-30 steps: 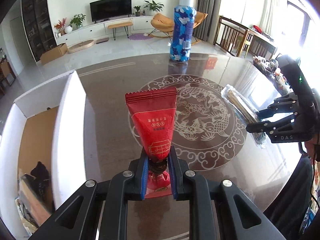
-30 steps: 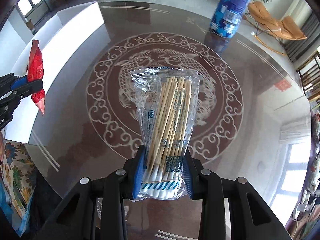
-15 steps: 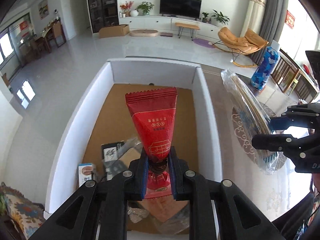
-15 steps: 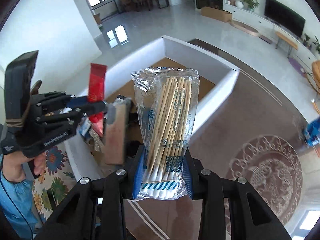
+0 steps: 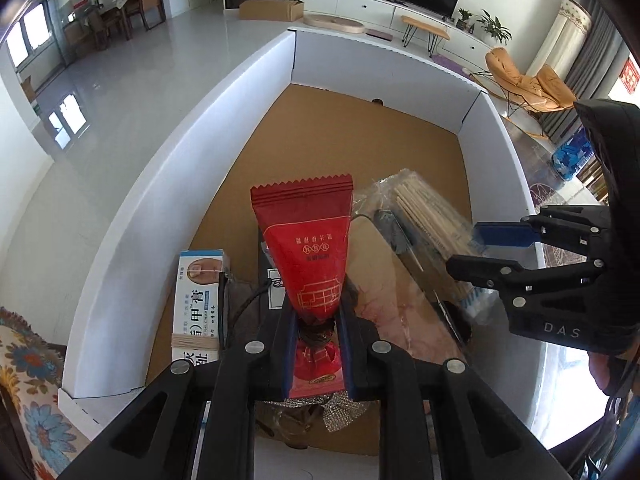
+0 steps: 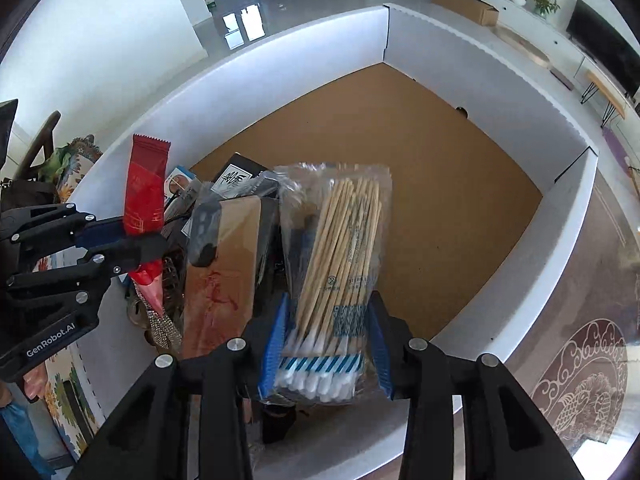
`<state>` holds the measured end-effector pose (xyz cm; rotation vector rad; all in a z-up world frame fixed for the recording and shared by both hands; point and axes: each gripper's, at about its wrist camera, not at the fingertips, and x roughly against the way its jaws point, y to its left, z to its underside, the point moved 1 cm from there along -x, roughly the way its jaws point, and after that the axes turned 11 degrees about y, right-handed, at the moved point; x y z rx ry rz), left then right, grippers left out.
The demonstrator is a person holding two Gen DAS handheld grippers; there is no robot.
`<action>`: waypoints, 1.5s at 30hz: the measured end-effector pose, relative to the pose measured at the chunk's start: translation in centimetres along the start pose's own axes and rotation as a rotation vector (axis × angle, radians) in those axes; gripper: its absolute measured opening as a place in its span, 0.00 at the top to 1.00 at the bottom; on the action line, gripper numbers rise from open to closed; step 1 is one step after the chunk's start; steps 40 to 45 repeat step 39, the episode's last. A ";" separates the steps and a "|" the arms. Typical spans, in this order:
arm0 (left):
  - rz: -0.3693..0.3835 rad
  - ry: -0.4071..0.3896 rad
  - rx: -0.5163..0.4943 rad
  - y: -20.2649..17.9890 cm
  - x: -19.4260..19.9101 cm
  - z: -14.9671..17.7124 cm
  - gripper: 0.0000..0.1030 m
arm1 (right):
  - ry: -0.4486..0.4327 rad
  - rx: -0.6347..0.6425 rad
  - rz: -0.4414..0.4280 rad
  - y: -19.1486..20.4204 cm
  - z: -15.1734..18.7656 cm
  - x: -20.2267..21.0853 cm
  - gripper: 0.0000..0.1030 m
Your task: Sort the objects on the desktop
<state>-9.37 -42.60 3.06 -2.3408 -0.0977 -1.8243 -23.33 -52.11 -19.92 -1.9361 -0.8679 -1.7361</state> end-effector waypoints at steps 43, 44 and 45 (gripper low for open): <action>-0.344 -0.343 0.375 -2.1 6.1 4.1 0.00 | -0.125 0.050 0.019 -1.2 3.6 4.5 0.16; -0.344 -0.343 0.375 -2.1 6.1 4.1 0.00 | -0.125 0.050 0.019 -1.2 3.6 4.5 0.16; -0.344 -0.343 0.375 -2.1 6.1 4.1 0.00 | -0.125 0.050 0.019 -1.2 3.6 4.5 0.16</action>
